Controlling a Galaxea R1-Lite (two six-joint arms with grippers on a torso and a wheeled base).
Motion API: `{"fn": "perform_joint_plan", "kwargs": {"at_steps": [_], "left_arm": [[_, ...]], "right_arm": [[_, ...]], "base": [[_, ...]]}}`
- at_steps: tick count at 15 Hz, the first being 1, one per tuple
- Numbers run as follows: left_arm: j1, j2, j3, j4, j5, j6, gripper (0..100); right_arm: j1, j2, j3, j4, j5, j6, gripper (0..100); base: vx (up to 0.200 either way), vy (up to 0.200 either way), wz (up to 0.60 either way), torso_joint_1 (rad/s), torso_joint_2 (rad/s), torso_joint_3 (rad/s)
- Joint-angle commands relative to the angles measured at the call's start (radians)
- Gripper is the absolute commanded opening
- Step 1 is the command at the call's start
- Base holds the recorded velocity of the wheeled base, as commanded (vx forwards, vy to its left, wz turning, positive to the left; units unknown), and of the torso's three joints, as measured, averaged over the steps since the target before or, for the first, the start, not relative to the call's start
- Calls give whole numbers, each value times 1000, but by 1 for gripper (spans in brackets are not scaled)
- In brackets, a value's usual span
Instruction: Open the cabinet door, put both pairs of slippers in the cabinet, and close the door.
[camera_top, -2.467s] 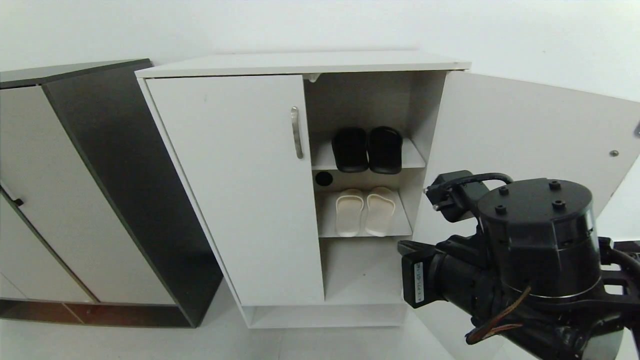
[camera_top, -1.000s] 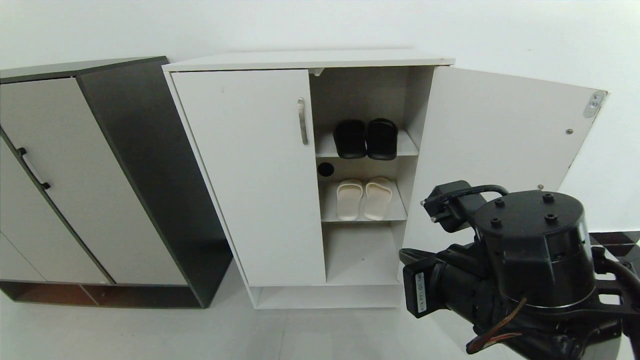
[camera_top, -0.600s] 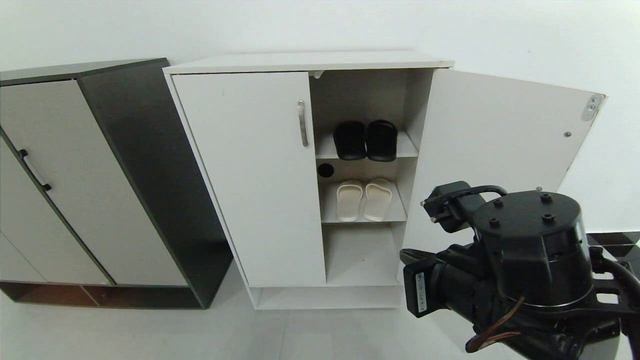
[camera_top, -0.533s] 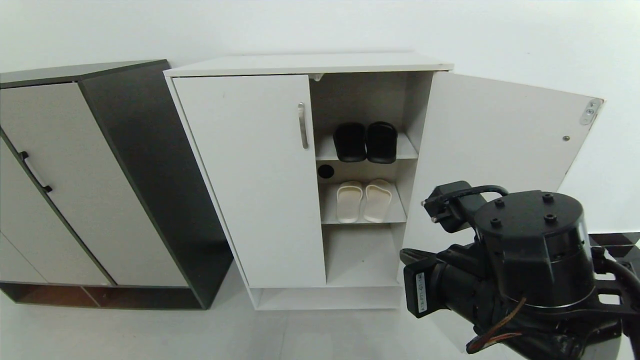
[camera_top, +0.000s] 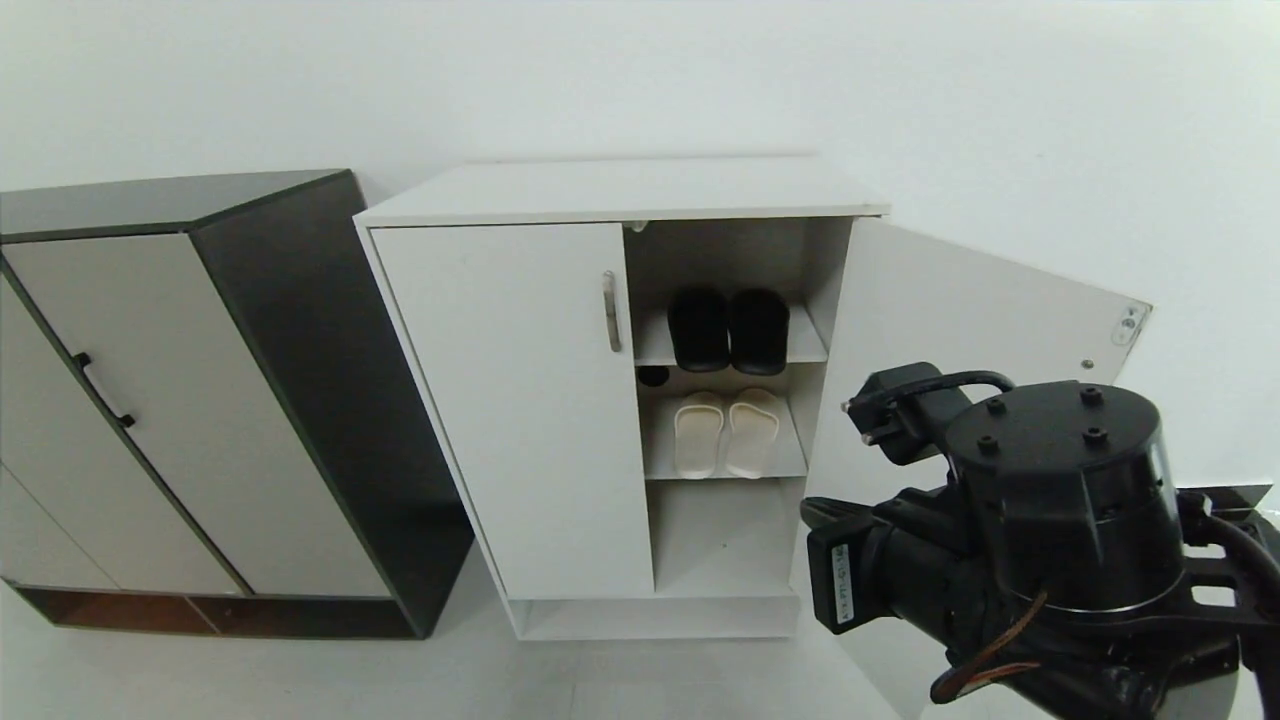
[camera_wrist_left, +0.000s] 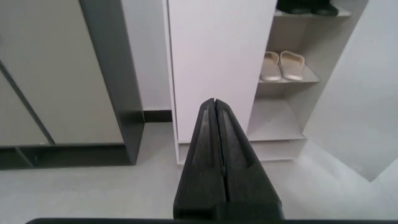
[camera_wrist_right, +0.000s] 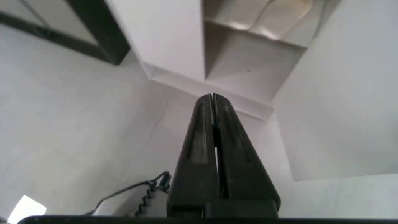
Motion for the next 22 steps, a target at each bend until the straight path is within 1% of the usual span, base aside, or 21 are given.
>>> {"fn": "perform_joint_plan", "kwargs": {"at_steps": [1, 11, 22], "left_arm": [[0, 1, 0, 0, 0, -1, 0], [0, 1, 0, 0, 0, 1, 0], [0, 1, 0, 0, 0, 1, 0]], "right_arm": [[1, 1, 0, -1, 1, 0, 0], [-1, 4, 0, -2, 1, 2, 0], [-4, 9, -6, -2, 1, 0, 0]], "base": [[0, 0, 0, 144, -471, -320], [0, 0, 0, 174, -481, -312], [0, 0, 0, 236, -553, -317]]}}
